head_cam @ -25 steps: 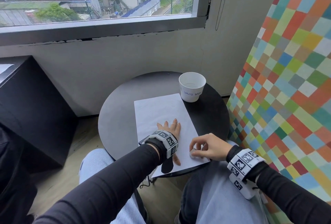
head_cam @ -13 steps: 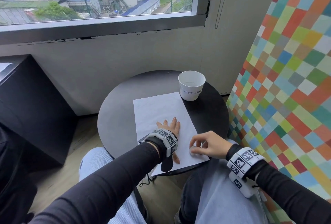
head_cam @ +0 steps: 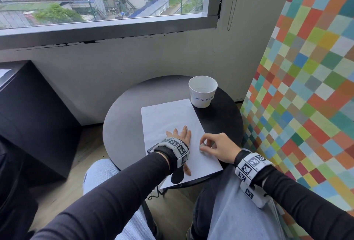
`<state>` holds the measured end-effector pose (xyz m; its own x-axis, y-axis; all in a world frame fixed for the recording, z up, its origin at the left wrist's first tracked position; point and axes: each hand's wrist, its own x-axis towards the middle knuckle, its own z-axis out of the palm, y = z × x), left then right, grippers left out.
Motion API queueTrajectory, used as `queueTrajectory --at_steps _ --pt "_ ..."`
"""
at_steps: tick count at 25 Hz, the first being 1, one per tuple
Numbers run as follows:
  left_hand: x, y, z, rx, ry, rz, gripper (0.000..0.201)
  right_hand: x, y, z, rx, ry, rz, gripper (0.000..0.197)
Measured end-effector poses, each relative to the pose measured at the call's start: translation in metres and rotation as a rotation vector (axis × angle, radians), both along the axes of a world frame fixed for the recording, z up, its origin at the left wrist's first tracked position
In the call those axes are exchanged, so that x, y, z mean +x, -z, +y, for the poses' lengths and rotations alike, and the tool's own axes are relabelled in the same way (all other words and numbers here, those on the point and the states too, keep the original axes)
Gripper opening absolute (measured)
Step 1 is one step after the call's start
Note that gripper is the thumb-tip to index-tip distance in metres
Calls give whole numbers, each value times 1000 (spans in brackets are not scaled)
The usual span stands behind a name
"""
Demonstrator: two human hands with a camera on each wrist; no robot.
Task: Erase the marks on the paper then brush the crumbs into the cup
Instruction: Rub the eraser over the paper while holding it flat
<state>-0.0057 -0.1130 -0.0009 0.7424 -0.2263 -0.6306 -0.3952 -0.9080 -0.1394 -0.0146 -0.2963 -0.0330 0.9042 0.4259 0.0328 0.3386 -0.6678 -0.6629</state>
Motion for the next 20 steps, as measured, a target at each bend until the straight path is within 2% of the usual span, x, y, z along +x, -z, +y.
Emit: queueTrajectory --at_steps 4,5,8,10,14,18,20 --pt "0 -2 2 -15 -8 8 150 -13 -4 -3 16 -183 134 4" --pt "0 -2 1 -13 -9 8 150 -14 -5 -3 18 -181 136 4" --pt "1 -1 0 -10 -5 10 151 -2 0 0 14 -14 11 7" --pt "1 -1 1 -11 -3 10 151 2 1 2 24 10 -3 7" --pt "1 -2 2 -8 -4 11 151 -13 -3 -4 17 -194 149 5" --pt "2 0 1 2 5 7 152 -1 2 -5 32 3 21 5" --pt "2 0 1 -1 0 16 152 -1 3 -8 54 -14 53 5"
